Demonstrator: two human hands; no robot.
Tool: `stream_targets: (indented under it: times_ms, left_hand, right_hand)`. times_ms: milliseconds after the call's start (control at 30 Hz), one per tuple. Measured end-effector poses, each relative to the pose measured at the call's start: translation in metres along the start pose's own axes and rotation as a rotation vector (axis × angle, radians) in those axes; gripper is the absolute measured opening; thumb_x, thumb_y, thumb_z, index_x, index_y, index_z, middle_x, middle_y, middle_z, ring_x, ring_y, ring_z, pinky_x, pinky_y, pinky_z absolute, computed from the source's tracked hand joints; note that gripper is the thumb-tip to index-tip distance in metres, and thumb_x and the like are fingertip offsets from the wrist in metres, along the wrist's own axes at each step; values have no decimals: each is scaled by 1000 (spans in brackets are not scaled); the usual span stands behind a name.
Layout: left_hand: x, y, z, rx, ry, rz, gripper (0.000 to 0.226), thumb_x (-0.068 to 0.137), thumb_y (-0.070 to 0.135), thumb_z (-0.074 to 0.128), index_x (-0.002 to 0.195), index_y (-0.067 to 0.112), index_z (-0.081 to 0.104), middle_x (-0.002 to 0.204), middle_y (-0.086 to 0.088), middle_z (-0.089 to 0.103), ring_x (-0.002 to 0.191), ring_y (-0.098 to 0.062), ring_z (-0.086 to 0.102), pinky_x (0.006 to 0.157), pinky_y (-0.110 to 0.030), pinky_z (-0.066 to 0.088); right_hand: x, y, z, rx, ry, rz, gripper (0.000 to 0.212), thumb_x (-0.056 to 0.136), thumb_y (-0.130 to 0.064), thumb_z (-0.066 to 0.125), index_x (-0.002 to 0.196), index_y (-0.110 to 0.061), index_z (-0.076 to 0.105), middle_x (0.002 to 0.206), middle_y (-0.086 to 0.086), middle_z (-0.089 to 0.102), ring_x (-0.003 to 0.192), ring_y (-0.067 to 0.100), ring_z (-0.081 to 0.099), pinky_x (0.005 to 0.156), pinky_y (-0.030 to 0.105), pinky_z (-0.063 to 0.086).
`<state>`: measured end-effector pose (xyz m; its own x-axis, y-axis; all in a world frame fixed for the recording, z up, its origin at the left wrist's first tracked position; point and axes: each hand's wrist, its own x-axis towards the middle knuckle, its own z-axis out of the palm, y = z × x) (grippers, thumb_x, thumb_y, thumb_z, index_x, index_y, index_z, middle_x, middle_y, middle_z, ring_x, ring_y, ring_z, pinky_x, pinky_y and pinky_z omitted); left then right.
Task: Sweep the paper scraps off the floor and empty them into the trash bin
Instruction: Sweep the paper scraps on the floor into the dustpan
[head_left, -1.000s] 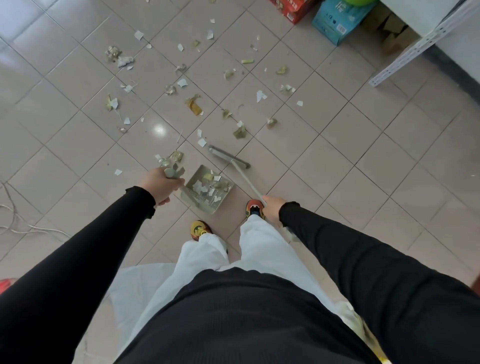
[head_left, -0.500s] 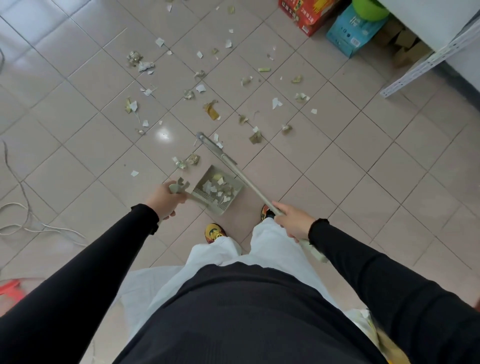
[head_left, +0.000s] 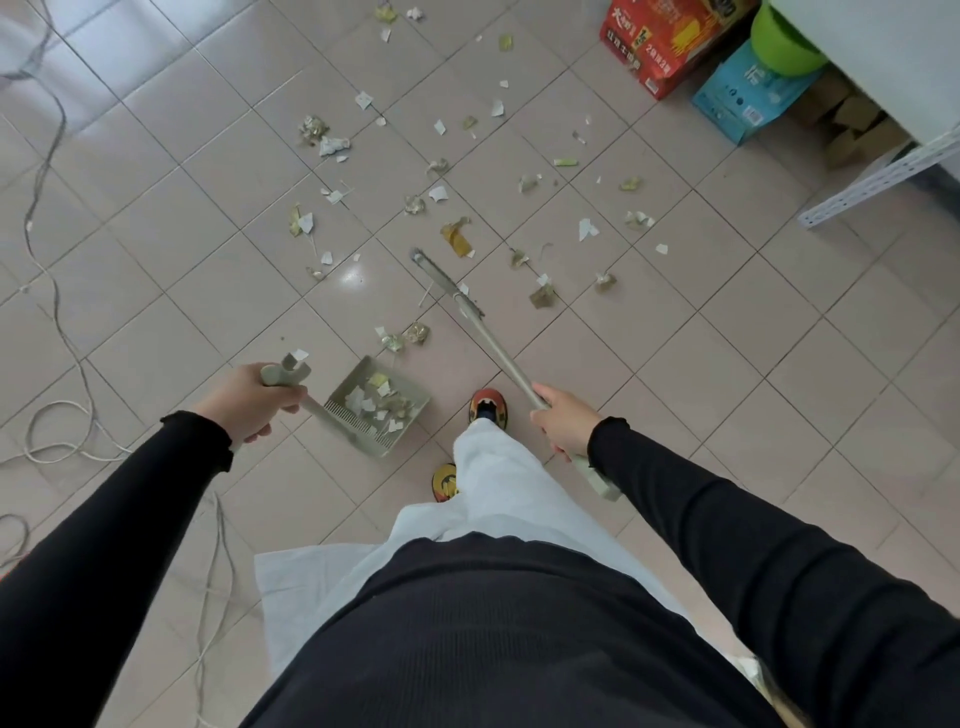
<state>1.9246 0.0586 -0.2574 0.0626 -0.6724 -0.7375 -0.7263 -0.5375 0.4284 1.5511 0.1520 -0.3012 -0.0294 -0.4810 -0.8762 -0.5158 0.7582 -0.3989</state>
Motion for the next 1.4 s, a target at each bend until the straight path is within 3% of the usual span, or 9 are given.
stream_targets:
  times_ms: [233, 400, 567, 733, 867, 1000, 1100, 1233, 1400]
  left_hand:
    - [47, 11, -27, 42, 29, -74, 14, 91, 15, 64, 103, 8, 66, 94, -13, 72, 50, -21, 43, 46, -23, 31]
    - [74, 32, -42, 77, -8, -83, 13, 91, 16, 65, 101, 9, 68, 97, -13, 73, 51, -21, 44, 48, -23, 32]
    - [89, 49, -51, 30, -19, -84, 23, 91, 12, 63, 113, 5, 63, 105, -20, 71, 51, -21, 40, 47, -24, 29]
    - [96, 57, -56, 7, -54, -58, 27, 92, 11, 62, 117, 1, 62, 105, -21, 68, 52, -21, 39, 50, -25, 28]
    - [96, 48, -68, 20, -84, -31, 23, 92, 12, 62, 112, 1, 62, 99, -16, 67, 51, -19, 39, 46, -24, 29]
    - [96, 28, -80, 26, -126, -5, 23, 92, 13, 63, 111, 1, 62, 98, -16, 66, 50, -18, 39, 46, -24, 29]
    - [94, 13, -87, 38, -136, 17, 23, 91, 13, 62, 110, 0, 63, 95, -14, 65, 51, -19, 41, 48, -24, 30]
    - [91, -3, -91, 51, -152, 35, 19, 92, 13, 61, 108, 4, 62, 94, -12, 65, 51, -19, 42, 47, -24, 31]
    - [89, -18, -93, 64, -157, 64, 16, 91, 12, 61, 105, 4, 63, 90, -11, 64, 49, -18, 43, 44, -22, 31]
  right_hand:
    - [26, -24, -34, -133, 33, -5, 58, 98, -18, 35, 154, -28, 24, 134, 6, 55, 76, 17, 52, 62, 27, 44]
    - [52, -50, -43, -257, 60, 65, 55, 99, -15, 35, 153, -23, 25, 128, 13, 55, 98, 32, 58, 83, 40, 50]
    - [67, -75, -8, -328, 4, 110, 45, 99, -11, 39, 144, -10, 38, 125, 15, 58, 103, 31, 59, 76, 34, 47]
    - [50, -77, 25, -223, -137, 89, 49, 95, -3, 46, 143, -5, 42, 77, 3, 53, 57, 17, 51, 48, 24, 40]
    - [15, -59, 32, -91, -196, 136, 44, 96, -10, 38, 139, -19, 45, 72, 3, 45, 34, 8, 43, 34, 20, 36]
    - [1, -62, 66, -101, -57, 153, 51, 92, -21, 37, 141, -37, 39, 89, 7, 64, 51, 18, 49, 38, 19, 39]
    - [26, -88, 91, -142, 17, 123, 48, 95, -16, 41, 143, -22, 39, 98, 10, 60, 67, 24, 52, 51, 34, 49]
    - [39, -113, 121, -189, -5, 115, 53, 92, 0, 48, 145, -2, 41, 74, -2, 42, 57, 12, 45, 53, 24, 44]
    - [-2, -98, 133, -110, -170, 134, 46, 98, -10, 36, 144, -18, 41, 74, 3, 46, 42, 11, 45, 33, 20, 35]
